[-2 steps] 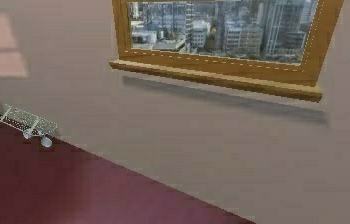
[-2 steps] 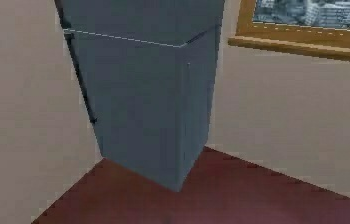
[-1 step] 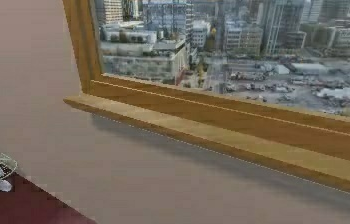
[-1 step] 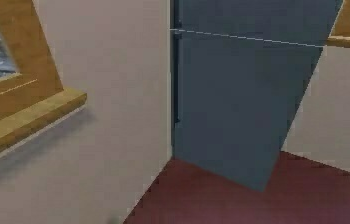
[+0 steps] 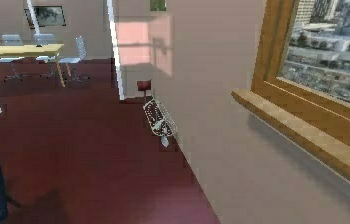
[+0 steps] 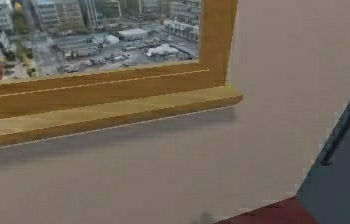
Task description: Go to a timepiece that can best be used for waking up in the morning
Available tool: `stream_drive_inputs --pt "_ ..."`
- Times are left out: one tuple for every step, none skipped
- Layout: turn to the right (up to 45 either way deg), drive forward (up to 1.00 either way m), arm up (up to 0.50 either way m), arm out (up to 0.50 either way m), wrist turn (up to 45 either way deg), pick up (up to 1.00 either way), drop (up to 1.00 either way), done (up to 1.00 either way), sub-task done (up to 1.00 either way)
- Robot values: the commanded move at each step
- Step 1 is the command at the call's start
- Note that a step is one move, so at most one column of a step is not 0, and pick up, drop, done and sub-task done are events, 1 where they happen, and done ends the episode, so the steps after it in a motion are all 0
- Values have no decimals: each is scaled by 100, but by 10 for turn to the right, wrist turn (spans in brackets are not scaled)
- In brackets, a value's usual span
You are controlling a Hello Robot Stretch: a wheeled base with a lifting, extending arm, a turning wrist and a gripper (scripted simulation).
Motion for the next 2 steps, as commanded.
stream_drive_inputs --pt "-150 0 0 0 0 0 0 0 0" --pt "0 100 0 0 0 0 0 0 0"
